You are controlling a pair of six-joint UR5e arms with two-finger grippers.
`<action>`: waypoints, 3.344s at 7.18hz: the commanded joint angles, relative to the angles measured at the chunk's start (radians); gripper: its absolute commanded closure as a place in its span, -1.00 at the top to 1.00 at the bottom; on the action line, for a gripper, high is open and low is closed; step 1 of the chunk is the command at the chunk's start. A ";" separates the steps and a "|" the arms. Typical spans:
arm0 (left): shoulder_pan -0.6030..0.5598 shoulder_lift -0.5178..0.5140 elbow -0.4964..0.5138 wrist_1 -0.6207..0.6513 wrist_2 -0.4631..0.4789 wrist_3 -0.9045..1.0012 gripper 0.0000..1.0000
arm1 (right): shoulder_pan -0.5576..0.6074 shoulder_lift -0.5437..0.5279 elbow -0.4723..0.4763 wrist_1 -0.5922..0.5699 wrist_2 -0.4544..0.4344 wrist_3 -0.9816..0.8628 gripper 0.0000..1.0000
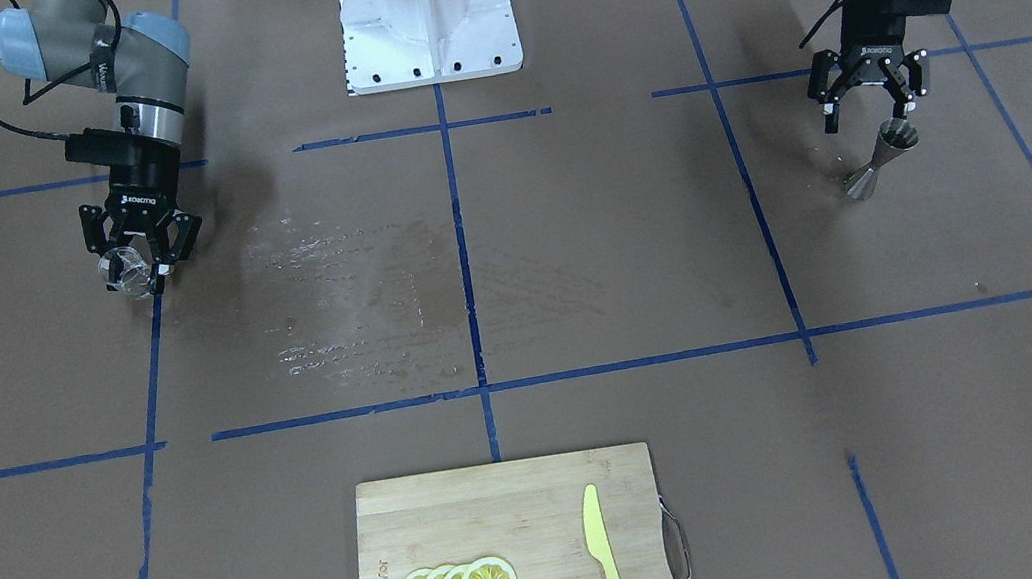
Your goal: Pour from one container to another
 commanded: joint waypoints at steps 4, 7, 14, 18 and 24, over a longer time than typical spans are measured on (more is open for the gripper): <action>-0.076 0.221 -0.139 -0.001 -0.364 0.029 0.98 | 0.001 -0.002 -0.002 0.000 -0.004 -0.005 -0.12; -0.482 0.198 -0.129 -0.006 -0.635 0.481 0.98 | 0.000 -0.005 -0.010 0.001 -0.022 -0.006 -0.13; -0.886 0.057 -0.061 0.004 -1.271 0.641 0.99 | -0.071 -0.046 -0.024 0.070 -0.085 0.017 -0.08; -0.905 0.051 -0.056 0.007 -1.276 0.638 1.00 | -0.074 -0.067 -0.027 0.069 -0.084 0.023 0.06; -0.922 0.051 -0.055 0.005 -1.270 0.638 1.00 | -0.078 -0.068 -0.041 0.069 -0.082 0.023 1.00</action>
